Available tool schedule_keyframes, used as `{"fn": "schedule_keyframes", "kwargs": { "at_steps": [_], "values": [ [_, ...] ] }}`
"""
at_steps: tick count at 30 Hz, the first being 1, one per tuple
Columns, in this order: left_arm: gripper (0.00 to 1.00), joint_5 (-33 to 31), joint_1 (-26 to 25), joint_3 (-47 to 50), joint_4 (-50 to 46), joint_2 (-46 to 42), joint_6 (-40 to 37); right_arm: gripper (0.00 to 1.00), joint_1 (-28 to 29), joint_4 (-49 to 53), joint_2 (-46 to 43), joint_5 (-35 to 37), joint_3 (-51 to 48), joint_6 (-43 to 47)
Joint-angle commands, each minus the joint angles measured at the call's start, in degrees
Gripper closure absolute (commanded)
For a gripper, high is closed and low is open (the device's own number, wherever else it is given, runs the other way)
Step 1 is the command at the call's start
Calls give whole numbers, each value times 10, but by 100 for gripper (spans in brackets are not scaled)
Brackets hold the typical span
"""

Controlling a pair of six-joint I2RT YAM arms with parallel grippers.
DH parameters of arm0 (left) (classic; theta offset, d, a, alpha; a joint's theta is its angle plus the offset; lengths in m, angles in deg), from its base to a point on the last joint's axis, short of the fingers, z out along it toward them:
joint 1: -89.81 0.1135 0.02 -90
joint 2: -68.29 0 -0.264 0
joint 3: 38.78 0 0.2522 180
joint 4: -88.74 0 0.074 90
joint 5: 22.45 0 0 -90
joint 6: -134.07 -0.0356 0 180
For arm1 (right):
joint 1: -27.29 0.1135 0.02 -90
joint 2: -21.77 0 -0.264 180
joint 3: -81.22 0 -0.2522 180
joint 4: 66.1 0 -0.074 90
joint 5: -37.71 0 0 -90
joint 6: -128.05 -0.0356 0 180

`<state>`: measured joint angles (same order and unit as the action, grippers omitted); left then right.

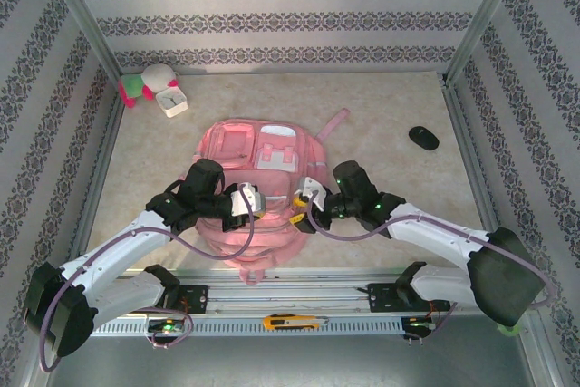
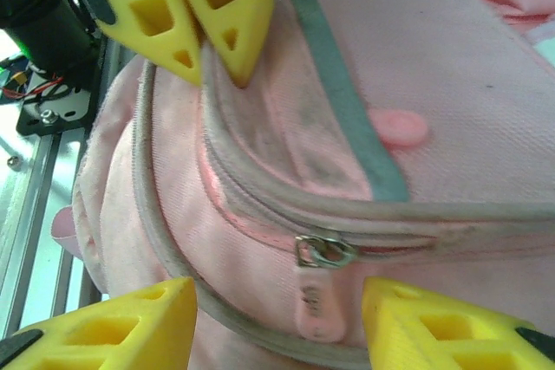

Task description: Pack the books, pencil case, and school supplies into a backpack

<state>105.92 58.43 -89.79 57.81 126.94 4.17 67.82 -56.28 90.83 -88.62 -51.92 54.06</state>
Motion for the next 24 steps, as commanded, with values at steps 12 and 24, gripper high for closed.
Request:
{"fn": "schedule_keyframes", "kwargs": {
  "at_steps": [12, 24],
  "values": [
    [100, 40, 5, -2, 32, -2, 14, 68, 4, -61, 12, 93, -12, -44],
    [100, 44, 5, -8, 6, 5, -12, 100, -33, -67, -7, 60, -23, -62]
  ]
}}
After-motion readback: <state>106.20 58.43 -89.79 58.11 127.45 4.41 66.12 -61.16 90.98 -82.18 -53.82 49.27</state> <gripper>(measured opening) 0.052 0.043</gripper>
